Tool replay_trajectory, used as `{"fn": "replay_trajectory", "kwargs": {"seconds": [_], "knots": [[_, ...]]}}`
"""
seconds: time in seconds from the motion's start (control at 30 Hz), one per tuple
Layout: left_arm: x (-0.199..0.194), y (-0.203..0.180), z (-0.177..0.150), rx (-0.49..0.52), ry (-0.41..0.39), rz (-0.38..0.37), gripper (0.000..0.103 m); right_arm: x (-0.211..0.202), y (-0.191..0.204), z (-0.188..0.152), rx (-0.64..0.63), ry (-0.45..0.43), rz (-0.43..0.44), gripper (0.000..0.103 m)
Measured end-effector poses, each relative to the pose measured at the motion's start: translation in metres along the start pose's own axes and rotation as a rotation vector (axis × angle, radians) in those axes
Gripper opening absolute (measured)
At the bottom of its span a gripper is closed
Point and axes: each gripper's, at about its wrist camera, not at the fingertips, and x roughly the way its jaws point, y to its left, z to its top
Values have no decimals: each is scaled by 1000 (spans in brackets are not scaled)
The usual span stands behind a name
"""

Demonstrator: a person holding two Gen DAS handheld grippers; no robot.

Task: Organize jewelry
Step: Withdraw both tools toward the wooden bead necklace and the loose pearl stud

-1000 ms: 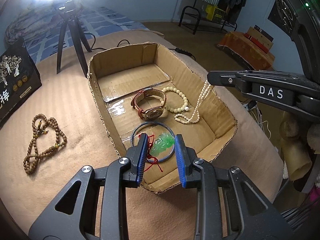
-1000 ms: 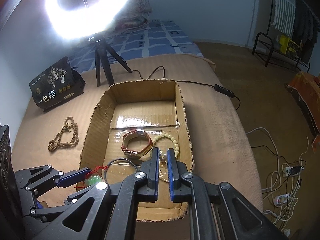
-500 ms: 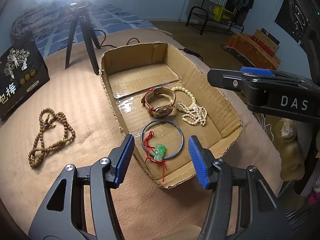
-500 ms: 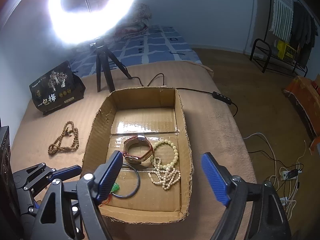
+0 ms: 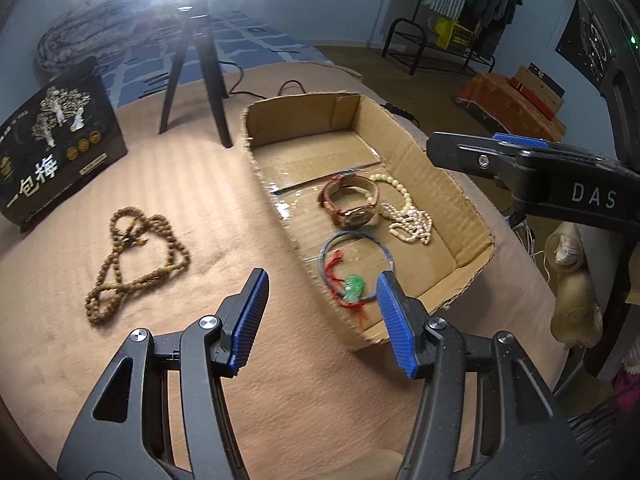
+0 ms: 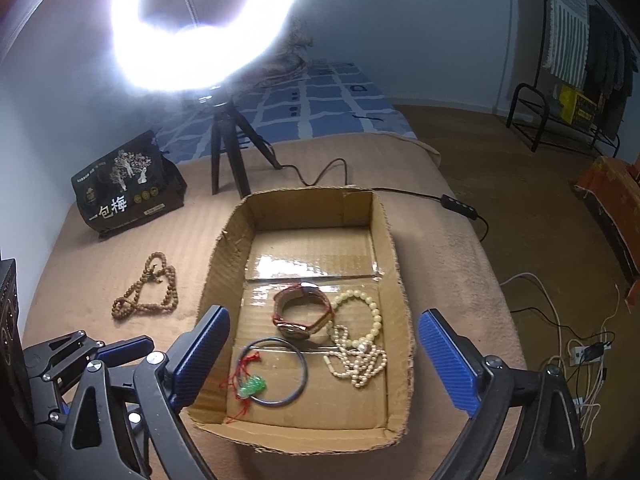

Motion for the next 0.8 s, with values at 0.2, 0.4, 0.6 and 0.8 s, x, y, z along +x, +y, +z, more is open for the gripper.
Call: {"fn": "replay_trajectory", "kwargs": {"seconds": [0.2, 0.4, 0.6, 0.8], "knots": [[-20, 26, -5, -23, -17, 17, 58, -2, 17, 2, -22, -12, 27, 99], [-43, 61, -11, -74, -46, 34, 58, -3, 34, 3, -29, -20, 64, 99], [-65, 96, -23, -118, -69, 57, 58, -2, 54, 5, -41, -27, 102, 99], [-76, 122, -42, -142, -58, 78, 58, 3, 75, 7, -52, -21, 139, 99]]}}
